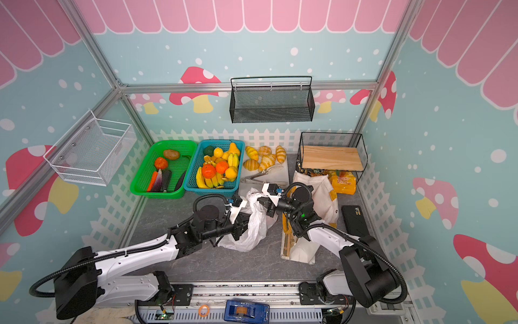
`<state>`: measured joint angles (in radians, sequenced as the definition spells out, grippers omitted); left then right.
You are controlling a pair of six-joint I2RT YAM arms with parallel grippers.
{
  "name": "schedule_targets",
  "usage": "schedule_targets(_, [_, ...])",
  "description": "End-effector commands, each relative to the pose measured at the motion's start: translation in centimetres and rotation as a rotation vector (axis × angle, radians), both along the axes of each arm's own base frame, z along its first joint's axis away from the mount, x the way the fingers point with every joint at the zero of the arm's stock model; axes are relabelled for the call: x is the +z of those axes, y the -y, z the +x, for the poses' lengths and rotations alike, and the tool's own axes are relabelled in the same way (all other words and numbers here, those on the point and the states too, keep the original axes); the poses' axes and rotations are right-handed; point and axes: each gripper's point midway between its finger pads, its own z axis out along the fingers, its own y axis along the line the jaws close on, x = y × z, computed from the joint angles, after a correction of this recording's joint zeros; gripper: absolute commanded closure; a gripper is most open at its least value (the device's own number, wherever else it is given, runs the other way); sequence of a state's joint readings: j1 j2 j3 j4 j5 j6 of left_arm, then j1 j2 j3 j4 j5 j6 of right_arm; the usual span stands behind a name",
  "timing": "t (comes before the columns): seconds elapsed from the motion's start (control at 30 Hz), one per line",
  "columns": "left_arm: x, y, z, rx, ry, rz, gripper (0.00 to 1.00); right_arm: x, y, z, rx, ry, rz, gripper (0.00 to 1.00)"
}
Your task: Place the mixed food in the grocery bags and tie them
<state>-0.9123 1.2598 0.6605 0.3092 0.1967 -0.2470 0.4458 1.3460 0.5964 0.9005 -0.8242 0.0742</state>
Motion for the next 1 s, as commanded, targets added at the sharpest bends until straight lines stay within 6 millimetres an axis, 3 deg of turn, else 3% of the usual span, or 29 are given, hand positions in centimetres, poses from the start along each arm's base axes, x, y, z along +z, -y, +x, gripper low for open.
schedule_targets(0.0, [3.8,1.7,1.5,0.058,0.060,-0.136,0.84,0.4,0.1,-0.7,0.021,-0.042,0.040,1.00])
schedule_targets(0.2, [2.4,2.7,2.9,0.115,0.072,-0.156,0.80,-0.1,0.2,-1.5,0.051,-0.116,0.051,1.00])
schedule_targets(0.33, [1.0,2.3,2.5,0.097,0.101,-0.113,0.72,-0.9,0.5,-2.0,0.057,-0.125,0.041,1.00])
schedule_targets(0.7, [-0.8,-0.9,-0.1,0.024,0.203,-0.019,0.46,-1.0,0.9,-2.9,0.069,-0.079,0.021,1.00])
schedule_targets(0.97, [0.8,-4.1,-0.1,0.080,0.273,-0.027,0.45,-1.2,0.8,-3.0,0.086,-0.078,0.014,1.00])
